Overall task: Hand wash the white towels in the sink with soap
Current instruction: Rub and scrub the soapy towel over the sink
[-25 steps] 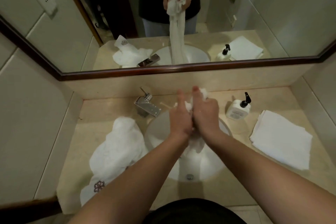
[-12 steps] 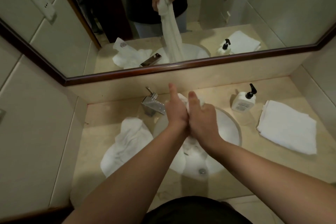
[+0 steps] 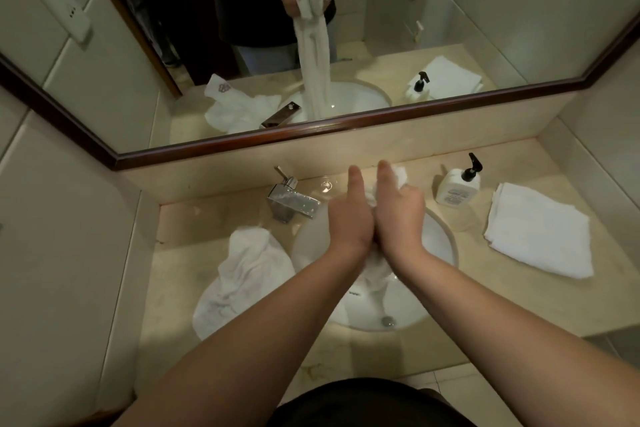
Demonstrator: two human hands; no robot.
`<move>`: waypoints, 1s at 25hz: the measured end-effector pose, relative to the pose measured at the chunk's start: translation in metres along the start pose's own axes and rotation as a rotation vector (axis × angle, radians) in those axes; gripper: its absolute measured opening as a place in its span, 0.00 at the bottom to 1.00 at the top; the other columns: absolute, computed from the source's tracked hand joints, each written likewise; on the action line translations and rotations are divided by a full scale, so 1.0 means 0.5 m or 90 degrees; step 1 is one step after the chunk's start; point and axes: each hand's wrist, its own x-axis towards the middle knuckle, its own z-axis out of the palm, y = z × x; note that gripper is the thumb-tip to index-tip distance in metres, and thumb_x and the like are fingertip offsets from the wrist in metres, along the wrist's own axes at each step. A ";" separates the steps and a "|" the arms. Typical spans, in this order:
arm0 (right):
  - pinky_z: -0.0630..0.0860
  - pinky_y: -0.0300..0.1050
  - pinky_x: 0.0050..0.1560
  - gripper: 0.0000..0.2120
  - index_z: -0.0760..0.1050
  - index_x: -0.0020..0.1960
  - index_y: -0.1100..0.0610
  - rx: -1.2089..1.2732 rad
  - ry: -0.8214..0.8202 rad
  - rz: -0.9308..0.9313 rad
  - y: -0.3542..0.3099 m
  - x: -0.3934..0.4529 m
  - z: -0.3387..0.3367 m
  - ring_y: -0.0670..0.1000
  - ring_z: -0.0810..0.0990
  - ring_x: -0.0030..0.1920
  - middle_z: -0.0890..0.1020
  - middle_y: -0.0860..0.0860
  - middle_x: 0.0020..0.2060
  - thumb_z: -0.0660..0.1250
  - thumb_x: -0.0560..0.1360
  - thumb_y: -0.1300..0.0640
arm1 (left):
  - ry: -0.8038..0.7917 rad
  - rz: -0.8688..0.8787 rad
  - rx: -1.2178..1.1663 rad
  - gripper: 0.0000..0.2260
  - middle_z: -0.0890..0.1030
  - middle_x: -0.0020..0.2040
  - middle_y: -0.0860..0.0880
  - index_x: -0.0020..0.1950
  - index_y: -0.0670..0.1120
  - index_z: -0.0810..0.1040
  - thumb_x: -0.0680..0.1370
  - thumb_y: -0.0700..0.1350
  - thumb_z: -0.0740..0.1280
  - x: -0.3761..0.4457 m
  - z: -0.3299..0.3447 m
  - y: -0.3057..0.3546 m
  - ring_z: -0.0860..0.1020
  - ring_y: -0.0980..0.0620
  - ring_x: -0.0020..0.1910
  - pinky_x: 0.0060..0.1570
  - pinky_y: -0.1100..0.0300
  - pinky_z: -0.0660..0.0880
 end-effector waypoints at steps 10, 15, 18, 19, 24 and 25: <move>0.67 0.44 0.28 0.29 0.67 0.26 0.58 -0.027 0.012 -0.010 0.015 -0.070 -0.013 0.48 0.70 0.24 0.71 0.51 0.21 0.61 0.79 0.41 | -0.041 -0.074 -0.022 0.25 0.77 0.35 0.47 0.37 0.45 0.72 0.79 0.65 0.60 -0.011 -0.005 0.013 0.77 0.48 0.37 0.53 0.48 0.77; 0.68 0.48 0.33 0.28 0.67 0.28 0.58 0.017 0.075 0.024 -0.006 -0.028 -0.023 0.51 0.71 0.27 0.71 0.51 0.23 0.62 0.79 0.41 | -0.037 -0.055 0.023 0.25 0.76 0.28 0.52 0.34 0.45 0.72 0.81 0.64 0.59 -0.035 0.001 -0.005 0.76 0.50 0.33 0.47 0.52 0.74; 0.67 0.45 0.30 0.28 0.67 0.25 0.56 -0.037 -0.018 -0.018 0.011 -0.069 -0.008 0.49 0.70 0.24 0.70 0.49 0.20 0.63 0.79 0.42 | -0.029 -0.150 -0.078 0.26 0.81 0.34 0.48 0.42 0.42 0.79 0.79 0.65 0.61 -0.011 -0.014 0.001 0.81 0.48 0.38 0.46 0.54 0.78; 0.68 0.45 0.31 0.27 0.67 0.26 0.56 -0.043 -0.003 -0.023 0.005 -0.059 -0.011 0.49 0.71 0.25 0.71 0.49 0.21 0.63 0.79 0.42 | -0.038 -0.130 -0.064 0.25 0.80 0.34 0.49 0.41 0.43 0.78 0.79 0.65 0.61 -0.015 -0.013 -0.001 0.80 0.49 0.36 0.45 0.55 0.77; 0.69 0.46 0.31 0.28 0.69 0.25 0.57 -0.004 0.027 -0.021 0.012 -0.066 -0.002 0.50 0.72 0.25 0.72 0.50 0.21 0.63 0.79 0.43 | -0.015 -0.097 -0.021 0.25 0.78 0.36 0.47 0.39 0.44 0.75 0.79 0.65 0.60 -0.018 -0.015 0.012 0.78 0.48 0.38 0.43 0.54 0.75; 0.70 0.47 0.32 0.28 0.69 0.25 0.57 -0.022 0.000 -0.032 0.017 -0.075 0.000 0.50 0.73 0.25 0.73 0.50 0.21 0.63 0.79 0.42 | -0.015 -0.118 -0.033 0.25 0.79 0.38 0.46 0.42 0.44 0.76 0.79 0.66 0.60 -0.015 -0.022 0.013 0.78 0.48 0.38 0.42 0.55 0.75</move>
